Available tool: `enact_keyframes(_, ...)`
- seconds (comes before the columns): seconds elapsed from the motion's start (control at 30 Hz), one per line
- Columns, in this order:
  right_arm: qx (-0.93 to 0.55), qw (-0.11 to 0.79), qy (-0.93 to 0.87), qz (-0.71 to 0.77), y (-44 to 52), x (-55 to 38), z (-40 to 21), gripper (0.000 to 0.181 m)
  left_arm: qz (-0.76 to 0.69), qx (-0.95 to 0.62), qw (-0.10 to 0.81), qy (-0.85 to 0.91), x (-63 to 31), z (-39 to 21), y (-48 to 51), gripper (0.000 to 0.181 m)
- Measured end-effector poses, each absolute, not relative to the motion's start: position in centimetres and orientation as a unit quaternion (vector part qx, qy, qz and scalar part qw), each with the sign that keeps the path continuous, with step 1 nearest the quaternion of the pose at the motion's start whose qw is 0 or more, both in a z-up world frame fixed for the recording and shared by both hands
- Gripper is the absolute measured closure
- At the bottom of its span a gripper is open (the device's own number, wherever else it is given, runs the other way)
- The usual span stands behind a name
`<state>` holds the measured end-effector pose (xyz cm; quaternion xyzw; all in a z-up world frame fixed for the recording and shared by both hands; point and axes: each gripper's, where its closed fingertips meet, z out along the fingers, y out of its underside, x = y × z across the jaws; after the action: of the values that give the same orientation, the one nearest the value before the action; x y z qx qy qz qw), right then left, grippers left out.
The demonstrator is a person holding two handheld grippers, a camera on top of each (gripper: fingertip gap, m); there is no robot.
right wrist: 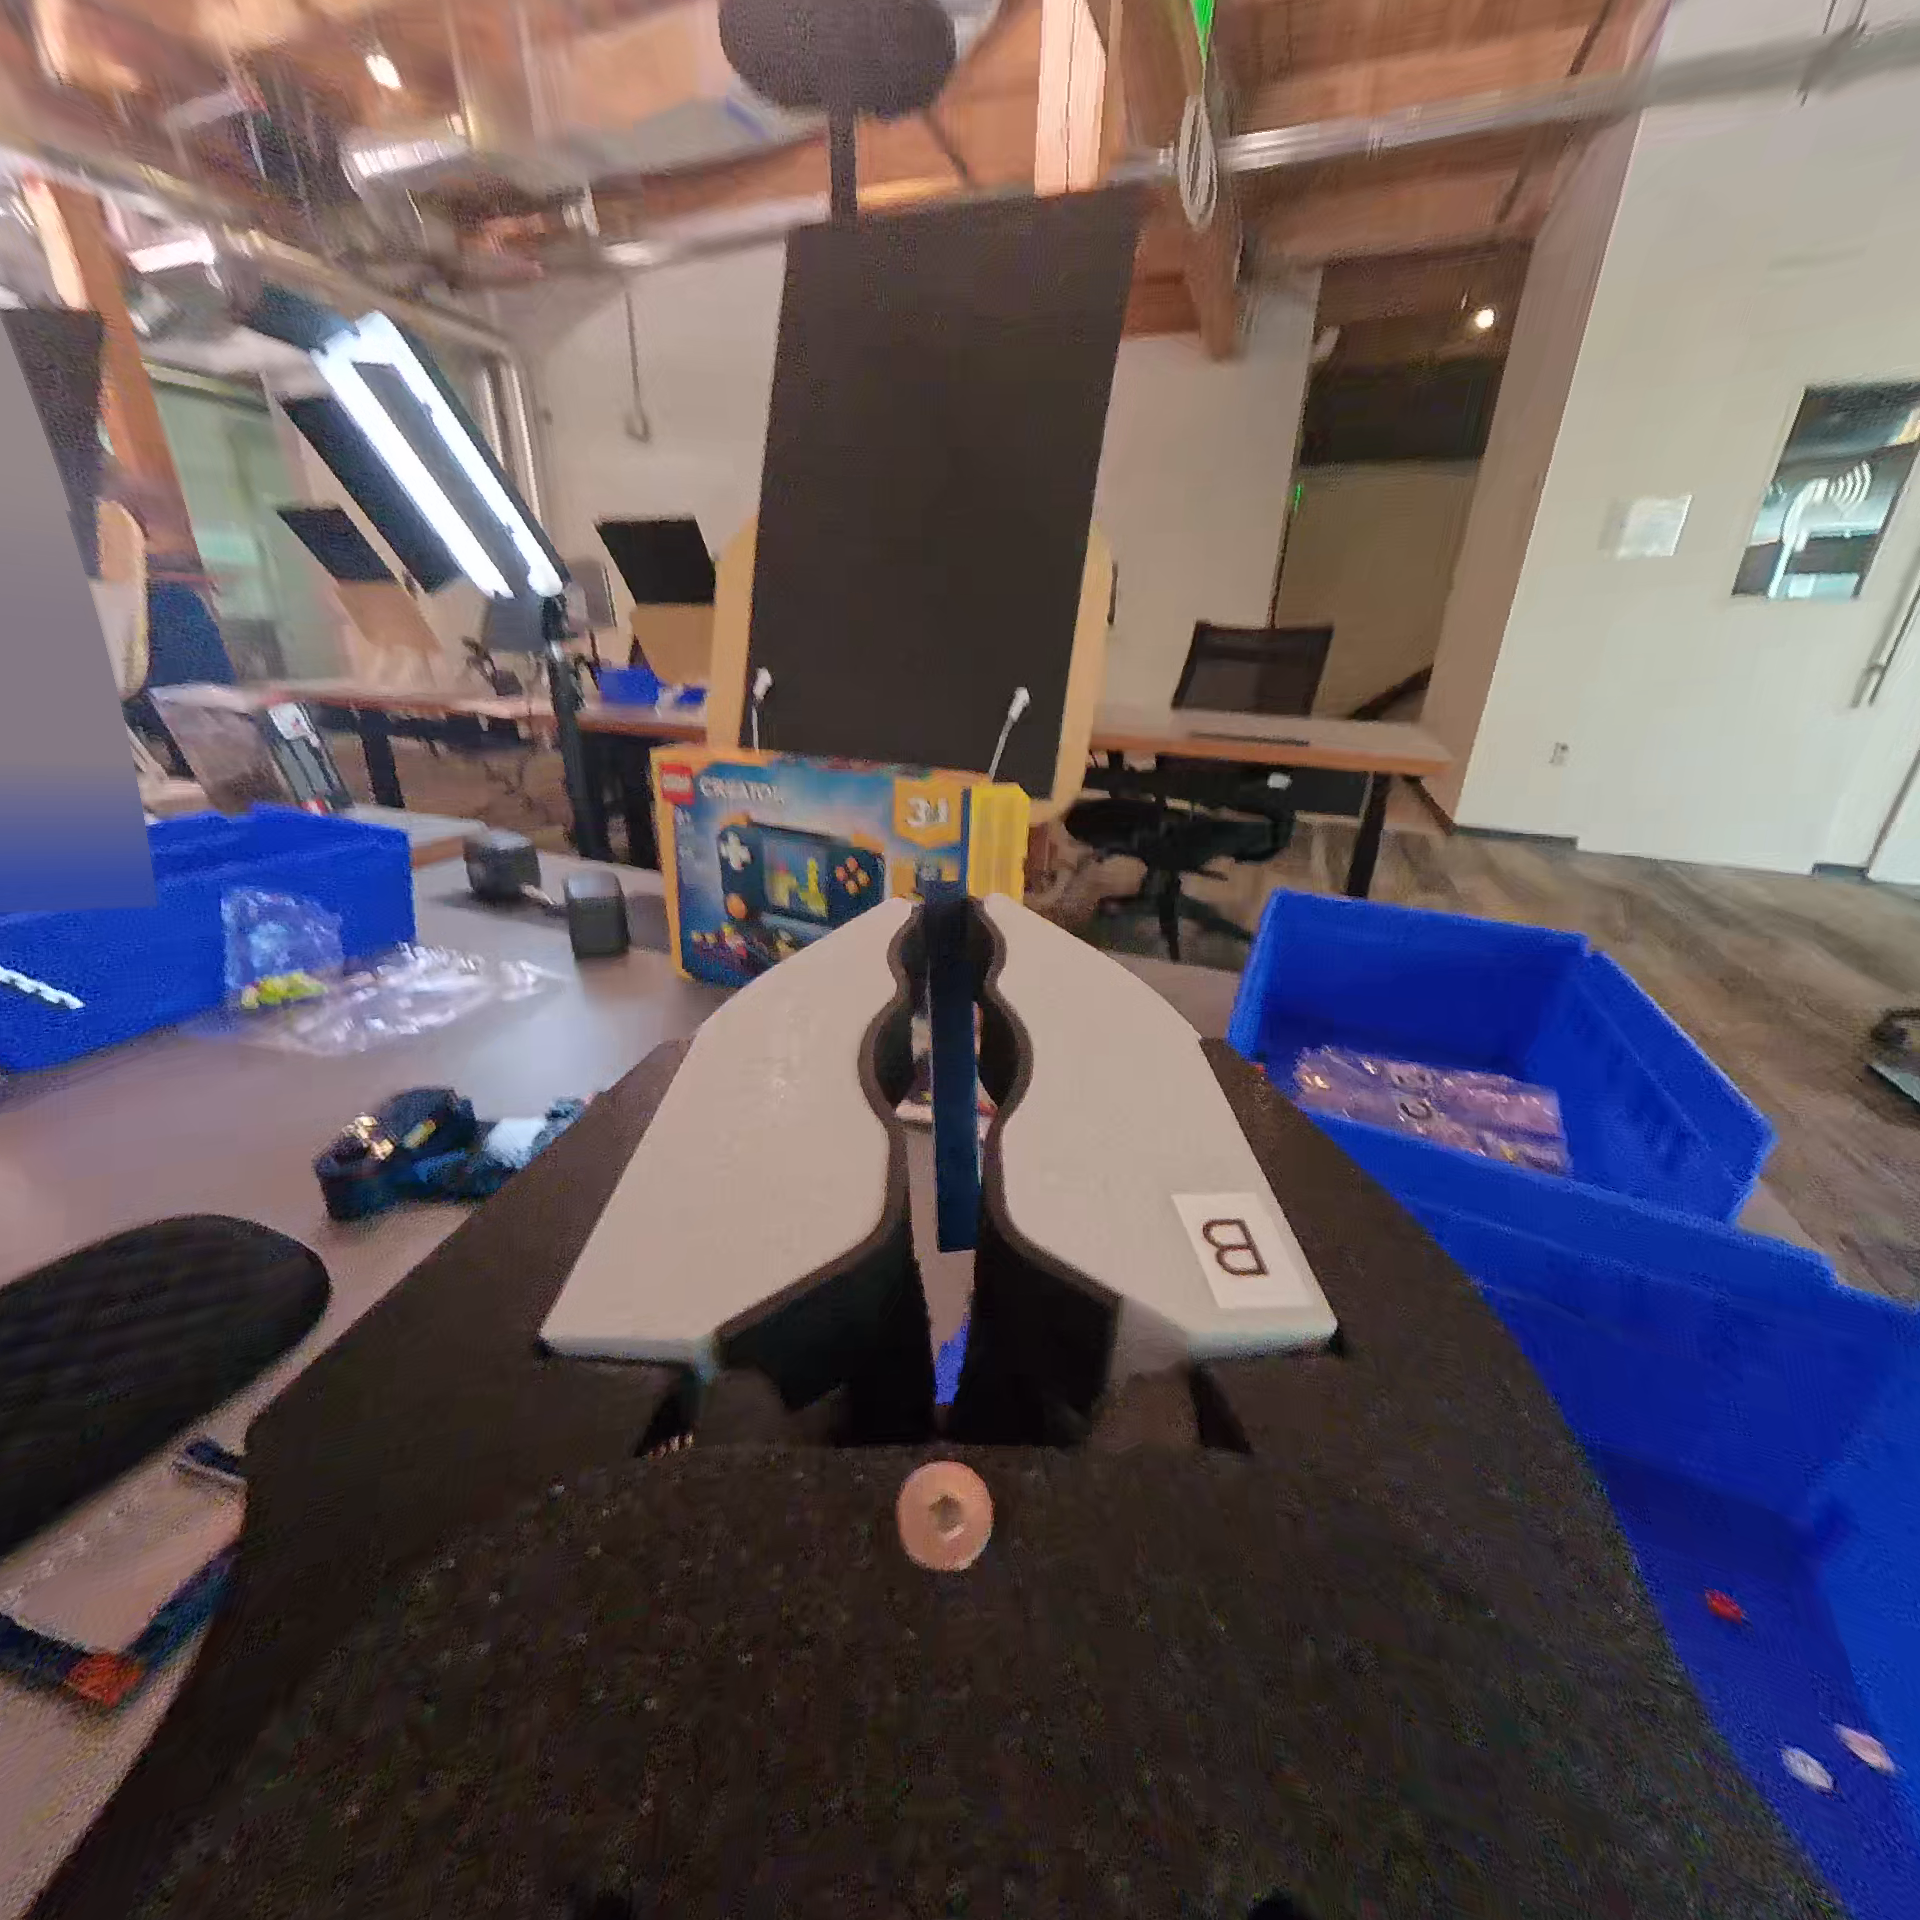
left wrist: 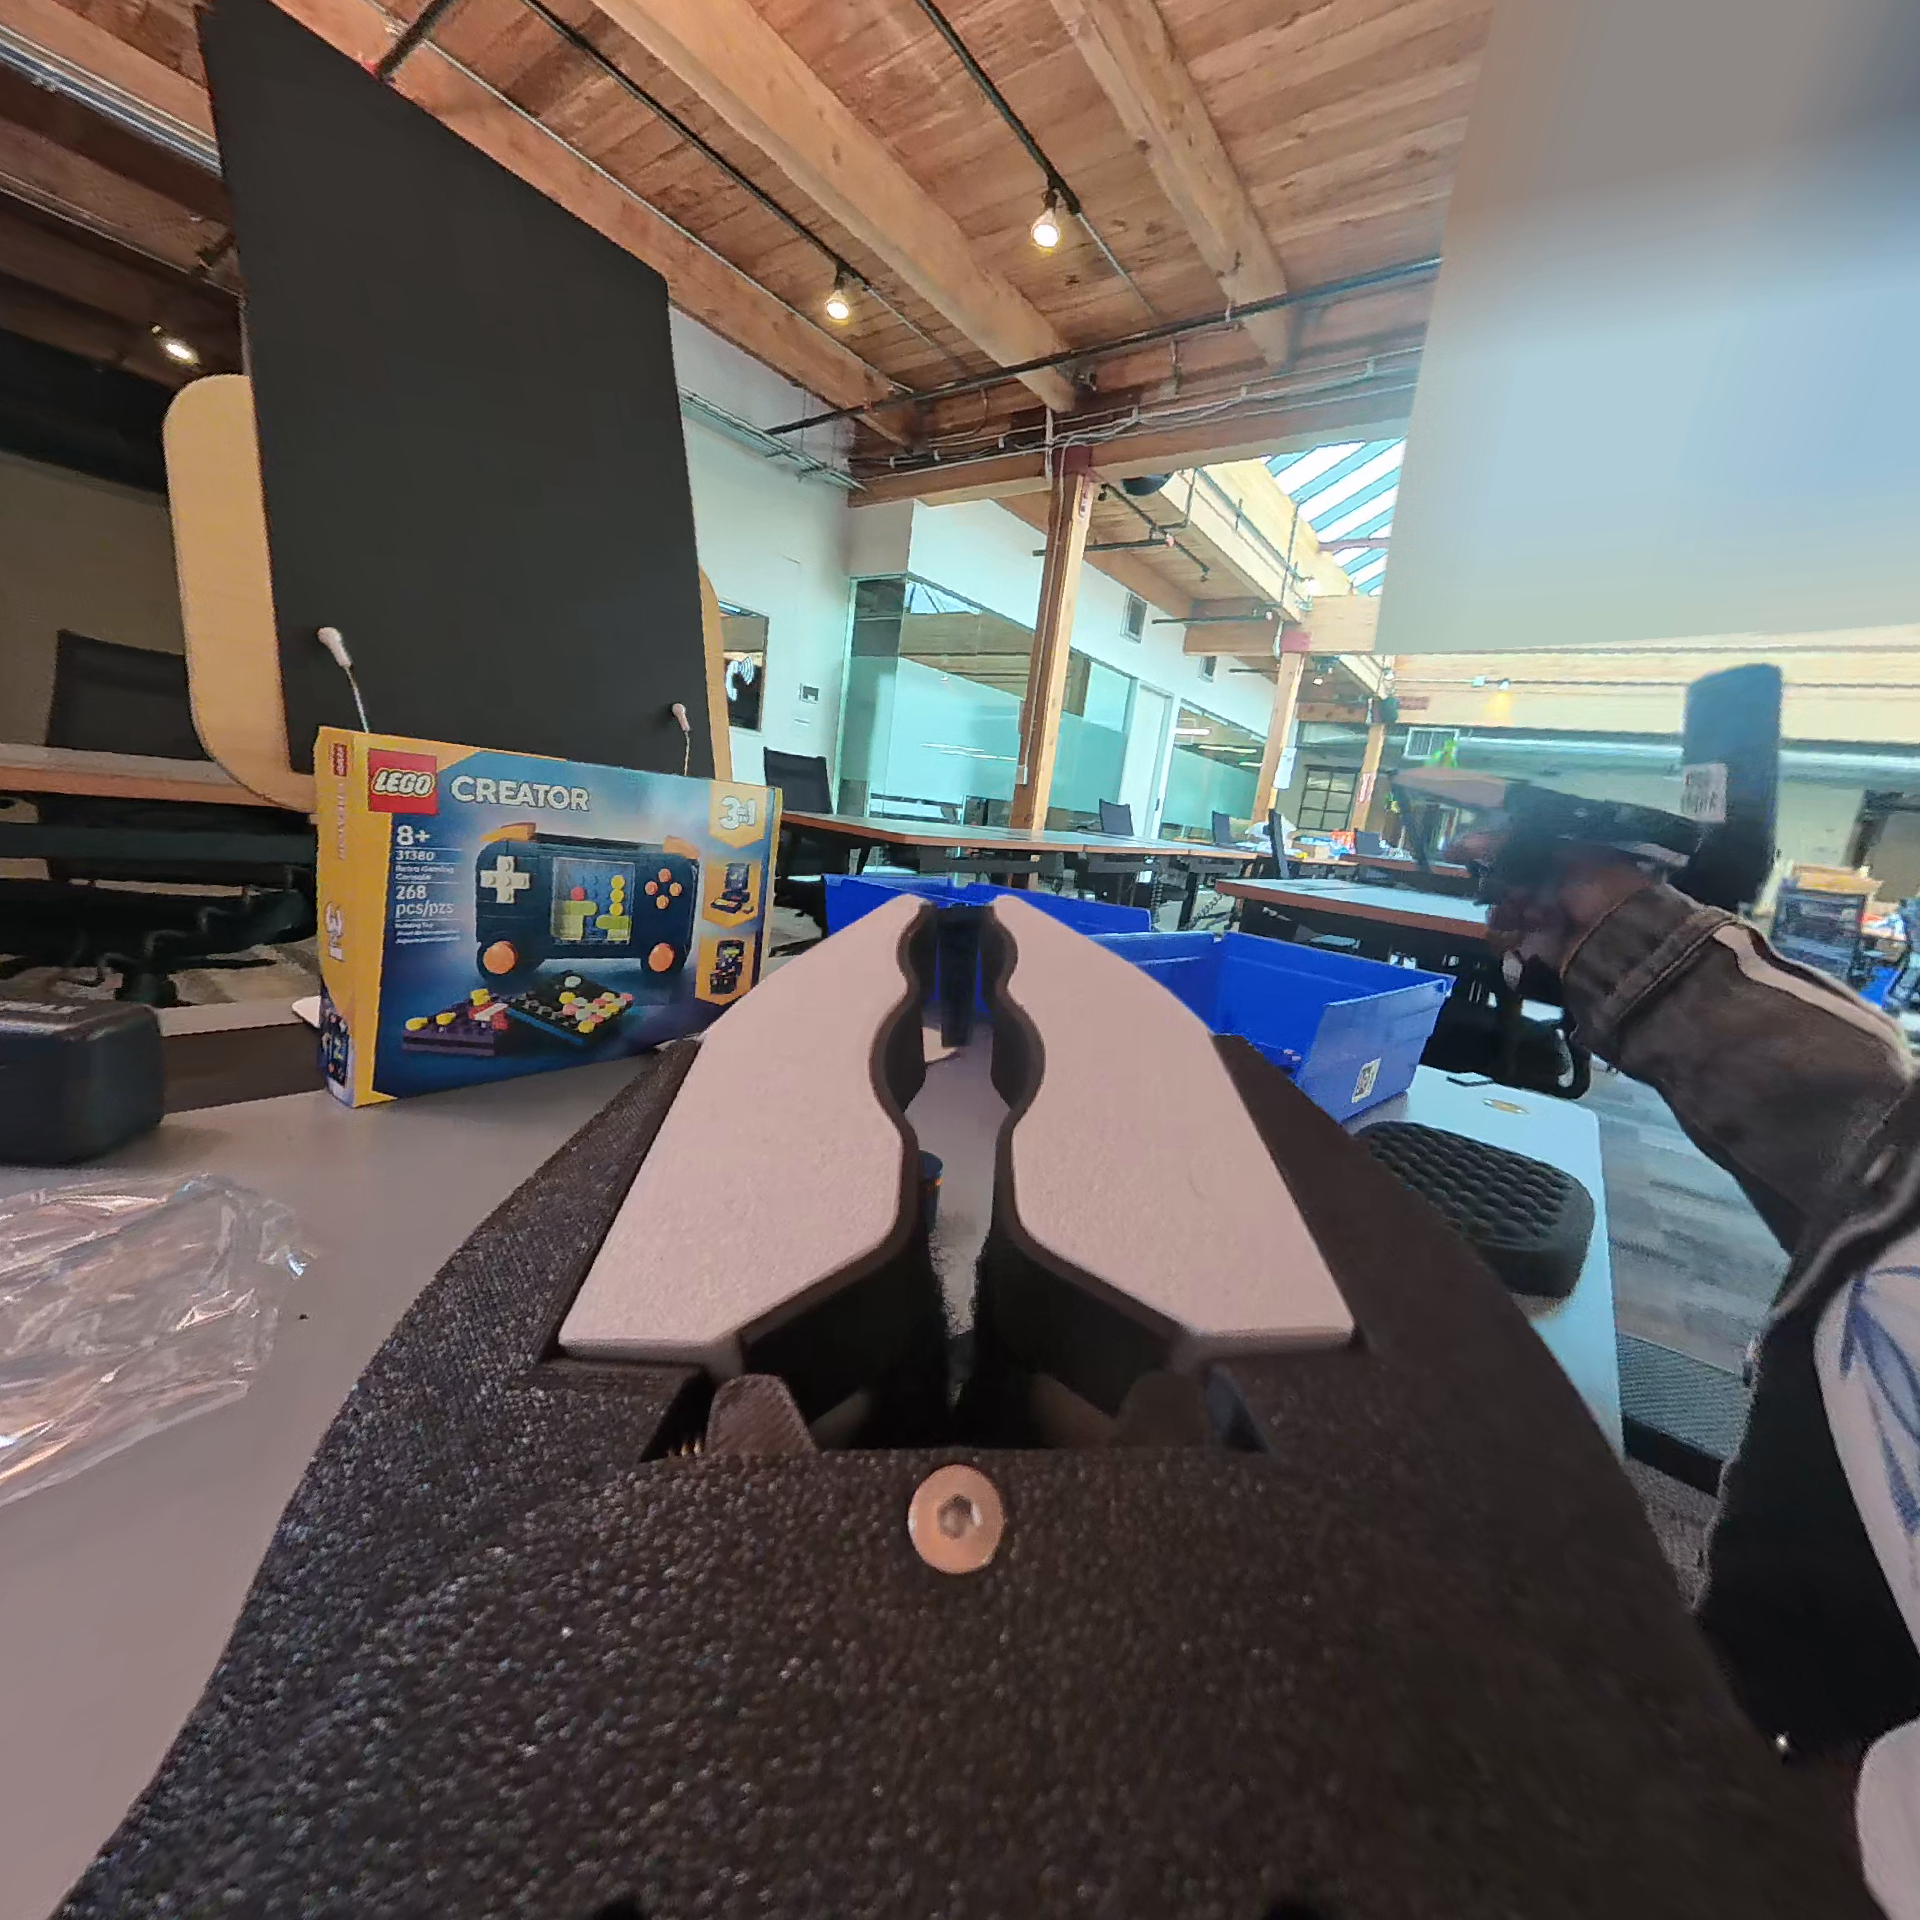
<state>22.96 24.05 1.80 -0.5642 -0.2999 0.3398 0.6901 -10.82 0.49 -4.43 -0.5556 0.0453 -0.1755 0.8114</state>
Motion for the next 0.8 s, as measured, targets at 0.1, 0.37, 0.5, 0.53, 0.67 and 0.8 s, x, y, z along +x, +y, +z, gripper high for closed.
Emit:
enact_keyframes(0.1, -0.623, 0.648, -0.339, 0.277, 27.1, 23.3, -0.2, 0.174, -0.173, -0.560, 0.809, 0.055, -10.2, -4.4, 0.8, 0.175)
enact_keyframes(0.37, -0.621, 0.639, -0.363, 0.272, 29.3, 21.3, 0.4, 0.174, -0.158, -0.561, 0.811, 0.057, -9.7, -4.7, 1.1, 0.175)
enact_keyframes(0.5, -0.619, 0.645, -0.350, 0.280, 29.0, 21.0, 0.1, 0.174, -0.159, -0.566, 0.807, 0.054, -10.0, -4.9, 1.4, 0.174)
enact_keyframes(0.53, -0.622, 0.645, -0.347, 0.278, 29.0, 21.1, -0.1, 0.174, -0.158, -0.567, 0.806, 0.052, -10.2, -5.0, 1.5, 0.174)
enact_keyframes(0.67, -0.629, 0.640, -0.340, 0.281, 28.5, 21.3, -1.1, 0.174, -0.157, -0.568, 0.806, 0.053, -10.4, -5.0, 1.9, 0.174)
enact_keyframes(0.8, -0.634, 0.635, -0.353, 0.266, 28.0, 20.8, -1.7, 0.174, -0.152, -0.567, 0.808, 0.052, -10.4, -5.0, 1.7, 0.174)
